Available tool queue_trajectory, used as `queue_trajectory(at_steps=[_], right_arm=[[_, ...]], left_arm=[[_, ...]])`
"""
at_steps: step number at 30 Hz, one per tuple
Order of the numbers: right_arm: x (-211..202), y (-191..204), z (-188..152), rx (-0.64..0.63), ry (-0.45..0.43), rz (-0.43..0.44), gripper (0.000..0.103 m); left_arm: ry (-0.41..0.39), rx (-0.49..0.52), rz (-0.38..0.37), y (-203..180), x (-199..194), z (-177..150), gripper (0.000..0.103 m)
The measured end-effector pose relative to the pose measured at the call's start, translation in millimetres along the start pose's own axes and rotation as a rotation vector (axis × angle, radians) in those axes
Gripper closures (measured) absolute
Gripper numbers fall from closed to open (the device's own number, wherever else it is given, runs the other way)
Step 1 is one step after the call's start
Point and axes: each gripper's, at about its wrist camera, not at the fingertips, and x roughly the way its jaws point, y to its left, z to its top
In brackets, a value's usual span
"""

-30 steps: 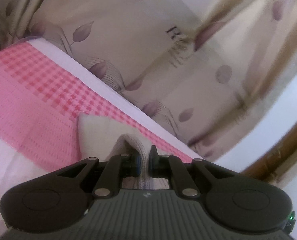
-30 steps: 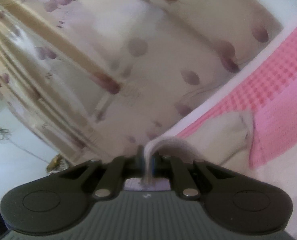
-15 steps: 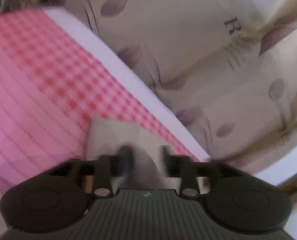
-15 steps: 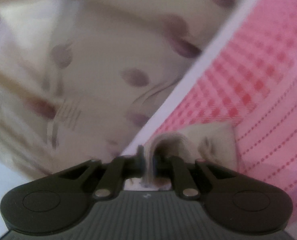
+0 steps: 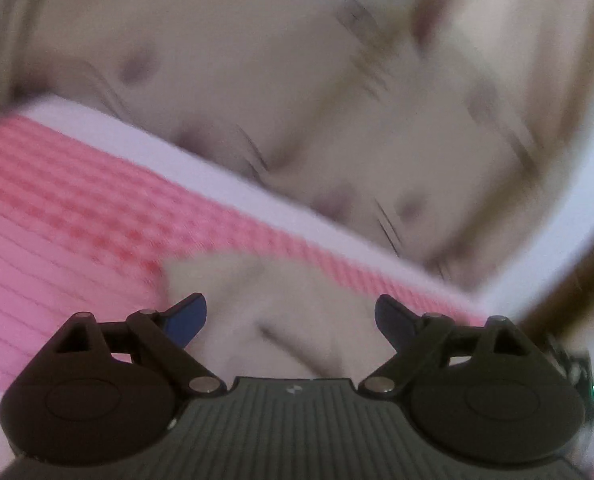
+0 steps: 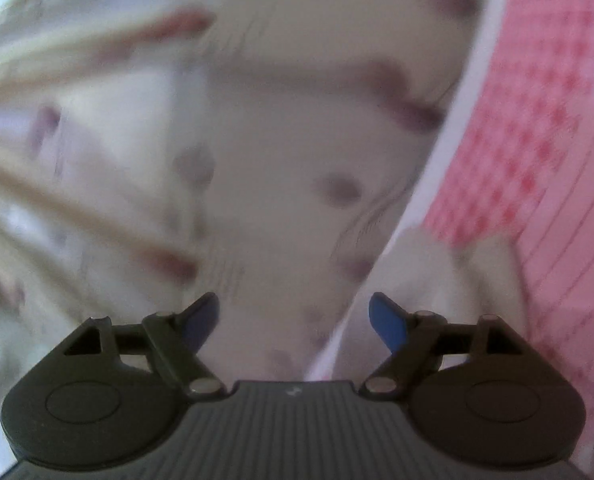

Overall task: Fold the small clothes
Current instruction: 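Open both tools to release the folded hem onto the sweater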

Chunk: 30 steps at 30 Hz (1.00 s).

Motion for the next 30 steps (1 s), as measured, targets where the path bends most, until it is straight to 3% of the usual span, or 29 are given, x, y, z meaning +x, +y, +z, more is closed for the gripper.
queue_trajectory(at_steps=[3,7,11,15,19,24,25,27,29,30], right_arm=[[11.3,23.8,-25.0,-0.199,0.145,-0.068,0.020],[28.2,30.4,-43.6,-0.292,0.241,-0.127,0.020],[37.5,20.2,-44.1,-0.255,0.234,-0.135,0.020],[35.4,13.6,-44.3,-0.226,0.220,-0.132,0.020],[38.9,18.2,-39.2,-0.243,0.236,-0.126,0.020],[76.3,29.3,-30.5,-0.335,0.295,-0.182,0.020],[82.2,28.3,-24.6,-0.339,0.282,-0.202,0.020],[89.3,20.9,-9.3,-0.309,0.225,-0.247,0.020],[92.2,9.1,6.3,-0.243,0.152,-0.368,0.022],[87.9,6.9,9.0,-0.203,0.109,-0.381,0.022]], left_arm=[[0.181,0.077,-0.088,-19.9,23.0,-11.8,0.015],[0.252,0.090,-0.035,-27.2,63.2,-10.4,0.015],[0.167,0.012,0.046,-12.3,87.7,11.7,0.014],[-0.067,-0.111,0.239,14.4,79.2,33.5,0.014],[-0.225,-0.215,0.310,39.8,43.6,34.9,0.015],[-0.217,-0.182,0.261,46.7,12.5,23.1,0.008],[-0.203,-0.148,0.267,43.2,6.9,17.5,0.002],[-0.176,-0.089,0.282,36.2,-4.1,3.4,0.001],[-0.130,-0.043,0.274,32.2,-10.8,-10.1,0.001],[-0.107,-0.025,0.274,28.7,-14.0,-15.8,0.001]])
